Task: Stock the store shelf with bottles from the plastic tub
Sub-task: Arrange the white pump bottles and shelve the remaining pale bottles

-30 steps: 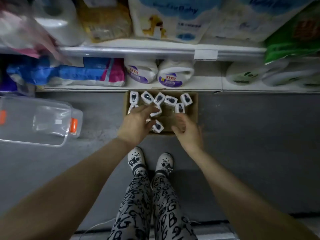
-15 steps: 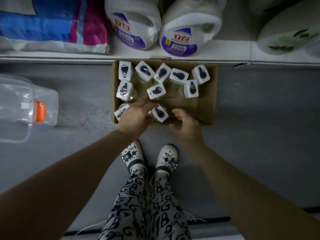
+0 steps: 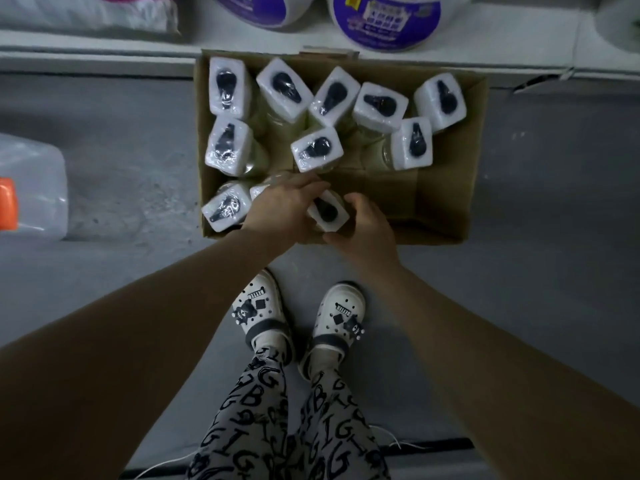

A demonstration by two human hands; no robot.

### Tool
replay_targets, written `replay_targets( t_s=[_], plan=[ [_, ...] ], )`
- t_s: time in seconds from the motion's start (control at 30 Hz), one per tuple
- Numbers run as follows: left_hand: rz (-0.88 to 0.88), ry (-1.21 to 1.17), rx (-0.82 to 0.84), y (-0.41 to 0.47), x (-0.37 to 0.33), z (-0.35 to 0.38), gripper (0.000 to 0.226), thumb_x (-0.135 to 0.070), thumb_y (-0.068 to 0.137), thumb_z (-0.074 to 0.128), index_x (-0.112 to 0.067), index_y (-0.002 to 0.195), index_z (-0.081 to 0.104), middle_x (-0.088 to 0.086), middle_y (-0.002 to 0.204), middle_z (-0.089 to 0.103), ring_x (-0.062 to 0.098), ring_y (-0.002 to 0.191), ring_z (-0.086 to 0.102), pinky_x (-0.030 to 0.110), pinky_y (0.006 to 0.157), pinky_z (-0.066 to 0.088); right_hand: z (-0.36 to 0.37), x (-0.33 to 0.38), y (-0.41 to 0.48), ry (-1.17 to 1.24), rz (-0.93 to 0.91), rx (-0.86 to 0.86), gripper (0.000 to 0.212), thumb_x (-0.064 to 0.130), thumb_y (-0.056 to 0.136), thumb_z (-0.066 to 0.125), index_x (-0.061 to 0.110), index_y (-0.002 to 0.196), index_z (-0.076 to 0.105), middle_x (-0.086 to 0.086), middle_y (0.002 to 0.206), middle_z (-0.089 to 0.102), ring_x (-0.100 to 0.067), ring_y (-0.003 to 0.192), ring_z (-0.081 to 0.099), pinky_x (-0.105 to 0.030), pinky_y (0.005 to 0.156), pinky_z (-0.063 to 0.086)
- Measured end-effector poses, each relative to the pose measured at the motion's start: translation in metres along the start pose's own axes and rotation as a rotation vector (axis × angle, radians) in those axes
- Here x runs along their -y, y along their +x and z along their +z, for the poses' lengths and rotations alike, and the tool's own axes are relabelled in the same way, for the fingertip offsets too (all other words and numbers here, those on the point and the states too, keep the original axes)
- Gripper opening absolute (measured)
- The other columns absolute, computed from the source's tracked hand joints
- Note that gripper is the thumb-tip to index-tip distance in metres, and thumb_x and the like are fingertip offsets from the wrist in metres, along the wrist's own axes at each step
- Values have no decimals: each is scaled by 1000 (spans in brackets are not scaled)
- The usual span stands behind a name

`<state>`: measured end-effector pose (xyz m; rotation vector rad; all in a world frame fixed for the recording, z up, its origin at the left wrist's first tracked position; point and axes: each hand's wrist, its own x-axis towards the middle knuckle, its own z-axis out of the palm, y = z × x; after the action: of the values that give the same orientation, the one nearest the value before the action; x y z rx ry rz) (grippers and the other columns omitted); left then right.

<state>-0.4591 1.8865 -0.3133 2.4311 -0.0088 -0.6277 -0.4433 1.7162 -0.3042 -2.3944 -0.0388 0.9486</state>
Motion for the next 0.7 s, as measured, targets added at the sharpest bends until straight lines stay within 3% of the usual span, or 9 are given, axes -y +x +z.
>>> replay_targets(
  t_s=[0.17,0.27,0.5,0.57,0.7],
  plan=[
    [13,132,9,9,11,11,90,-44,51,90,-14,131,62,11,127,65,35,114,61,43,100,44,17,-9,16,-78,22,27,68,27,70,87,14,124,50,-7,125,55,-26,114,54,-32,83,39],
    [-11,155,38,13,9,10,86,-41,62,86,-18,138,55,8,135,60,32,123,55,39,104,35,24,-10,20,-93,15,7,65,25,71,87,13,123,48,-7,124,55,-24,110,55,-31,81,39],
    [-36,122,-29,14,7,12,64,-45,62,86,-12,113,65,11,108,70,35,101,63,41,89,46,23,-11,20,-77,-100,-116,31,15,84,74,7,106,55,-9,96,61,-24,84,58,-29,66,38],
    [-69,98,-33,11,-1,10,63,-48,68,82,-14,117,62,9,113,67,33,107,58,40,88,46,17,-9,16,-52,-143,-131,26,14,87,72,5,104,56,-10,93,61,-25,84,59,-32,65,43],
    [-128,55,-22,1,-19,-1,63,-34,78,78,-15,131,51,9,124,58,33,109,58,41,78,45,-7,2,4,-14,-182,-53,34,20,90,69,5,116,54,-9,107,56,-21,95,55,-32,75,45]
  ],
)
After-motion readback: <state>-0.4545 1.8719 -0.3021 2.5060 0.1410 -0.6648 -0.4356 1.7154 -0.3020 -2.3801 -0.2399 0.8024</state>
